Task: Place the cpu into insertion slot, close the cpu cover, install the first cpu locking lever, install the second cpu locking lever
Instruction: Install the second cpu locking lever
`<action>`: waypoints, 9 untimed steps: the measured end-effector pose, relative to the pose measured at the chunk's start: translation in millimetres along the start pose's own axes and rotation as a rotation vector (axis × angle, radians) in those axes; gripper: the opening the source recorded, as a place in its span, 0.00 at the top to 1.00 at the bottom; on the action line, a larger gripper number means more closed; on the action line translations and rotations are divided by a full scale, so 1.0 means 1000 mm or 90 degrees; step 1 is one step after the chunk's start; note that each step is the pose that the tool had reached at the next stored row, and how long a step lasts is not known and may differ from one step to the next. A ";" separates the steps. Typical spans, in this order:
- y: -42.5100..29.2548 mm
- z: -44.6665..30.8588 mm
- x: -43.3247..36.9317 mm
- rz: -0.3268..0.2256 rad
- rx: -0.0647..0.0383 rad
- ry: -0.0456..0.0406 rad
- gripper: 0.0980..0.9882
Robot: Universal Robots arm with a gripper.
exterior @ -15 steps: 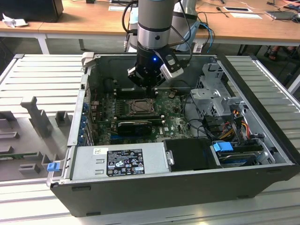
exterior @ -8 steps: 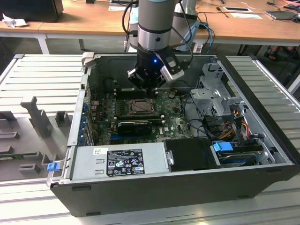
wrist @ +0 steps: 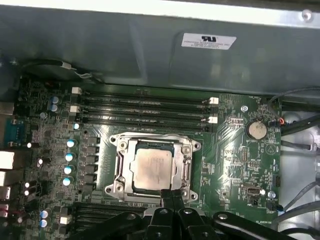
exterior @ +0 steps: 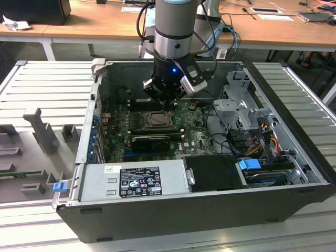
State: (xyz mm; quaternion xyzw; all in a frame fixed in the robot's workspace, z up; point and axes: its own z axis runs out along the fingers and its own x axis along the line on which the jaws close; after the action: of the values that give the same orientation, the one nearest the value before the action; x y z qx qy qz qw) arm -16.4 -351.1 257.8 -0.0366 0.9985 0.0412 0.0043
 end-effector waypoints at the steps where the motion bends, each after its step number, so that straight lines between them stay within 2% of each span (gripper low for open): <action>1: -0.0030 0.0008 0.0002 0.000 0.000 0.0008 0.99; 4: -0.0073 0.0044 0.0006 -0.003 -0.002 0.0031 0.99; 9: -0.0086 0.0051 0.0008 -0.009 -0.003 0.0035 0.99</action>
State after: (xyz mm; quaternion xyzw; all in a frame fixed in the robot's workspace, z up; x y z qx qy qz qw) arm -16.6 -359.3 252.0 -0.0441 0.9981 0.0437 0.0017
